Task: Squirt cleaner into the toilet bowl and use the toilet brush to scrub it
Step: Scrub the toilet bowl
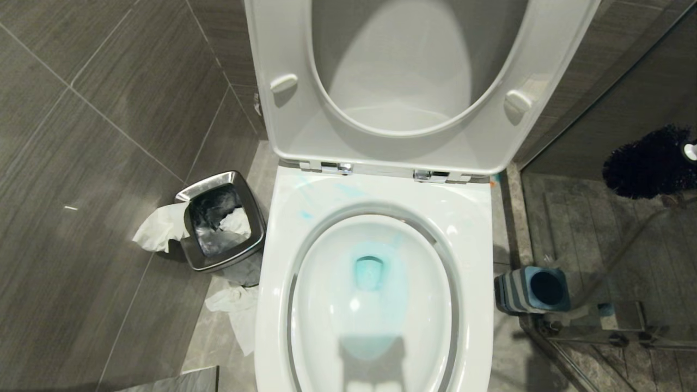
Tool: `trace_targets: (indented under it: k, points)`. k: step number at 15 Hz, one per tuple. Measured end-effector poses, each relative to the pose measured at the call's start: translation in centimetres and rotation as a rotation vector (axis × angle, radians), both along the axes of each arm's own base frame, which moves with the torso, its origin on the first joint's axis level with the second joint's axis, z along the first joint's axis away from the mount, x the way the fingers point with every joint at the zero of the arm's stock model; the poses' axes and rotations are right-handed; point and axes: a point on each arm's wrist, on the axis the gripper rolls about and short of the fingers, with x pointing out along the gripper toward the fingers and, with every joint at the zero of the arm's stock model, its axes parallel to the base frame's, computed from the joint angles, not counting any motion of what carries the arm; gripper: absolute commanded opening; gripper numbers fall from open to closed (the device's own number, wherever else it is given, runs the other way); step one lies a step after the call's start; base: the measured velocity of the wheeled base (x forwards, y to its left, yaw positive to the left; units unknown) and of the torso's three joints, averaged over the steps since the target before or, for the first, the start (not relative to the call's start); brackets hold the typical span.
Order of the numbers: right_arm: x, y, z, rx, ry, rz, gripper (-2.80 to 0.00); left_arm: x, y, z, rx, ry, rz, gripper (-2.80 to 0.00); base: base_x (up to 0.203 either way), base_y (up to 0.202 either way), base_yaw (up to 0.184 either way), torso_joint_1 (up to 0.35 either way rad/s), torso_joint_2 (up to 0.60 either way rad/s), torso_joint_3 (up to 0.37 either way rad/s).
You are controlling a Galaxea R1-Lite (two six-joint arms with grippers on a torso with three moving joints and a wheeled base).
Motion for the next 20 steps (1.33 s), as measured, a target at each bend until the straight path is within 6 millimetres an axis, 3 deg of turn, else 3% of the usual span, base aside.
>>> trace_targets:
  k: [9,14,20]
  points:
    - [0.7,-0.1,0.1,0.007,0.014,0.049,-2.80,0.0,0.0,0.0,0.000,0.000,0.000,-2.80,0.000,0.000,0.000,0.005,0.00,0.202]
    - [0.3,0.2,0.3,0.077,0.108,0.097,-2.80,0.0,0.0,0.0,-0.001,0.000,-0.001,-2.80,0.000,0.000,0.000,0.003,0.00,0.198]
    - [4.4,-0.3,0.4,0.133,0.213,0.153,-2.80,0.0,0.0,0.0,-0.002,-0.001,0.000,-2.80,0.000,0.000,0.000,0.002,0.00,0.207]
